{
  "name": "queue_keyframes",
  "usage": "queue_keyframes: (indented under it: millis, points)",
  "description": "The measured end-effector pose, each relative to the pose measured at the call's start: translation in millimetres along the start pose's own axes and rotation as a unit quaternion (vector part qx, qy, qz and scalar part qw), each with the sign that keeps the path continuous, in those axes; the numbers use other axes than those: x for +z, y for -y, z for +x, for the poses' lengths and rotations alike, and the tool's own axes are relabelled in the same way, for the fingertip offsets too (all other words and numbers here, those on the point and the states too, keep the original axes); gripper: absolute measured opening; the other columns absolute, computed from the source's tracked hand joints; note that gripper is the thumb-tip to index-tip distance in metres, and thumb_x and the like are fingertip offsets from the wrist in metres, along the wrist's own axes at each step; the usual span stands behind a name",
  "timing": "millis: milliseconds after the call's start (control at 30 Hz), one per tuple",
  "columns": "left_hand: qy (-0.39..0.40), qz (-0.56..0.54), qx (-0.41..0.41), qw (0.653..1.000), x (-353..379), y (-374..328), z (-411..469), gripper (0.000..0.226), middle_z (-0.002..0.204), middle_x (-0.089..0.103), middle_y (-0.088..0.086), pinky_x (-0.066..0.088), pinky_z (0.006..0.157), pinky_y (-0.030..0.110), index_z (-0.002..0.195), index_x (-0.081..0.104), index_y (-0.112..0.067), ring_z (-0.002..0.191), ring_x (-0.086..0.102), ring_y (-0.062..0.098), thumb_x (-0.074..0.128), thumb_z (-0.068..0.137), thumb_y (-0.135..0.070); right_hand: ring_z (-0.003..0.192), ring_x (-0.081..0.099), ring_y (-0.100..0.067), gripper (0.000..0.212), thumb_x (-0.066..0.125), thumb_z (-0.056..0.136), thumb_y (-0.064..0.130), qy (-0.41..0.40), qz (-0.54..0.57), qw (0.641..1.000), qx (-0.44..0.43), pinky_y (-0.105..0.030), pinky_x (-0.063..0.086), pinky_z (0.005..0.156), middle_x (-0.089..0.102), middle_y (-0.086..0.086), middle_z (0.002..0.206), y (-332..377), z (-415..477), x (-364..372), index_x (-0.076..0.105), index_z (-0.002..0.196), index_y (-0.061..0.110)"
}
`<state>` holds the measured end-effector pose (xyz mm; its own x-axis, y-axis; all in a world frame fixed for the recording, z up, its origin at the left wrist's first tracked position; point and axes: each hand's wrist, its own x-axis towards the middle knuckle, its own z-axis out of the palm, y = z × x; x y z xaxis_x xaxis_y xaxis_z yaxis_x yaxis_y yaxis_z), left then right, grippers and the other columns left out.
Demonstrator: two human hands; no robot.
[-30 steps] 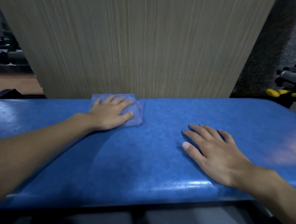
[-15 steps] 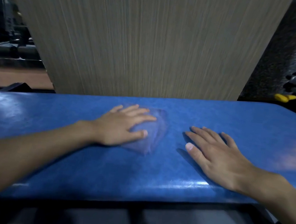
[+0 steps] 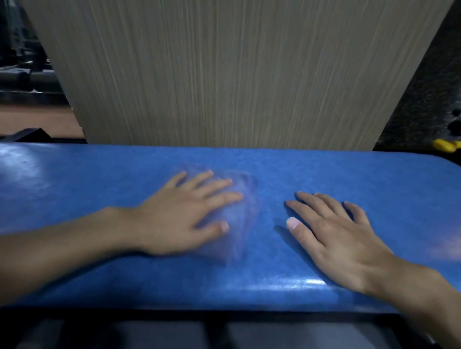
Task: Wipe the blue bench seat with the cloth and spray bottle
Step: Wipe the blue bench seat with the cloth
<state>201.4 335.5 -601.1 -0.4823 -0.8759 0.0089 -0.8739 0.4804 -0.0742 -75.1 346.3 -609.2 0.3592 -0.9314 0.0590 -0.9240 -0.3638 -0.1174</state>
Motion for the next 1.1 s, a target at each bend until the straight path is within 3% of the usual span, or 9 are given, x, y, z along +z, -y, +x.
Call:
queue_keyframes:
  millis: [100, 233, 333, 433, 567, 733, 833, 933, 1100]
  points:
    - [0.004, -0.001, 0.102, 0.995, -2.6, -33.8, -29.6, 0.071, 0.163, -0.004, -0.018, -0.003, 0.120, 0.046, 0.151, 0.002, -0.050, 0.150, -0.011, 0.013, 0.010, 0.084, -0.070, 0.146, 0.004, -0.005, 0.105, -0.027, 0.063, 0.079, 0.000, 0.000, 1.000, 0.007, -0.044, 0.004, 0.119, 0.013, 0.019, 0.159, -0.5, 0.1, -2.0, 0.019, 0.148, 0.041]
    - [-0.004, -0.023, 0.088, 0.996, 0.2, -4.8, -12.0, 0.067, 0.162, -0.002, -0.024, -0.001, 0.120, 0.042, 0.148, 0.006, -0.055, 0.150, -0.008, 0.008, 0.016, 0.085, -0.074, 0.147, 0.003, -0.006, 0.099, -0.024, 0.067, 0.075, -0.002, -0.005, 1.000, -0.004, -0.046, 0.003, 0.119, 0.013, 0.019, 0.159, 9.5, 2.5, -5.0, 0.016, 0.150, 0.039]
    - [-0.020, -0.041, -0.002, 0.999, 8.6, 49.6, 22.4, 0.074, 0.162, 0.012, -0.019, 0.010, 0.120, 0.047, 0.148, 0.016, -0.053, 0.150, 0.005, 0.010, 0.012, 0.079, -0.078, 0.147, -0.001, -0.007, 0.095, -0.021, 0.068, 0.075, 0.017, -0.015, 1.000, -0.022, -0.044, 0.002, 0.119, 0.008, 0.018, 0.160, 19.1, 3.5, -0.8, 0.015, 0.149, 0.040]
    - [-0.051, -0.039, -0.148, 0.987, 11.9, 118.7, 50.9, 0.083, 0.157, 0.031, -0.012, 0.025, 0.113, 0.053, 0.147, 0.030, -0.046, 0.145, 0.025, 0.015, 0.011, 0.073, -0.078, 0.146, -0.003, -0.006, 0.086, -0.016, 0.073, 0.073, 0.017, -0.013, 1.000, -0.021, -0.043, 0.001, 0.119, 0.006, 0.019, 0.159, 20.8, 4.2, -0.3, 0.015, 0.148, 0.041]
    - [-0.024, -0.039, -0.249, 0.967, 18.2, 144.5, 63.5, 0.074, 0.155, 0.034, -0.011, 0.022, 0.110, 0.060, 0.147, 0.029, -0.044, 0.142, 0.027, 0.019, 0.017, 0.079, -0.070, 0.146, 0.000, -0.008, 0.077, -0.008, 0.081, 0.071, 0.017, -0.013, 1.000, -0.020, -0.044, 0.002, 0.119, 0.007, 0.017, 0.159, 21.6, 5.2, -1.0, 0.016, 0.147, 0.041]
    - [0.007, -0.021, -0.163, 0.986, 8.7, 76.0, 29.0, 0.092, 0.163, 0.015, -0.009, 0.013, 0.117, 0.056, 0.153, 0.017, -0.041, 0.150, 0.009, 0.018, 0.001, 0.070, -0.077, 0.146, 0.000, -0.008, 0.083, -0.012, 0.074, 0.071, 0.011, -0.002, 1.000, -0.019, -0.044, 0.002, 0.119, 0.009, 0.017, 0.159, 18.6, 5.8, 1.8, 0.017, 0.146, 0.042]
    - [-0.011, 0.006, -0.004, 1.000, 3.0, 8.1, -15.1, 0.084, 0.164, 0.006, -0.012, 0.008, 0.120, 0.050, 0.153, 0.007, -0.046, 0.152, 0.002, 0.019, -0.002, 0.077, -0.081, 0.146, 0.002, -0.007, 0.087, -0.014, 0.071, 0.071, 0.016, 0.012, 1.000, -0.018, -0.045, 0.003, 0.119, 0.011, 0.017, 0.159, 18.0, 7.2, 0.0, 0.020, 0.146, 0.043]
    - [-0.007, -0.005, 0.110, 0.994, 2.2, -23.4, -44.3, 0.068, 0.163, -0.003, -0.018, -0.003, 0.119, 0.045, 0.149, 0.000, -0.052, 0.151, -0.010, 0.013, 0.017, 0.087, -0.074, 0.145, 0.011, -0.006, 0.090, -0.014, 0.071, 0.072, -0.013, 0.030, 0.999, -0.007, -0.047, 0.006, 0.118, 0.021, 0.019, 0.156, 18.9, 11.8, -5.4, 0.027, 0.145, 0.041]
    - [-0.010, -0.035, 0.039, 0.999, 4.2, 26.0, -9.7, 0.070, 0.162, 0.001, -0.024, 0.001, 0.120, 0.041, 0.148, 0.010, -0.055, 0.150, -0.005, 0.007, 0.015, 0.082, -0.078, 0.147, 0.003, -0.007, 0.103, -0.023, 0.063, 0.080, 0.011, 0.001, 1.000, -0.025, -0.045, 0.003, 0.119, 0.011, 0.017, 0.160, 31.3, 14.3, -1.8, 0.018, 0.149, 0.040]
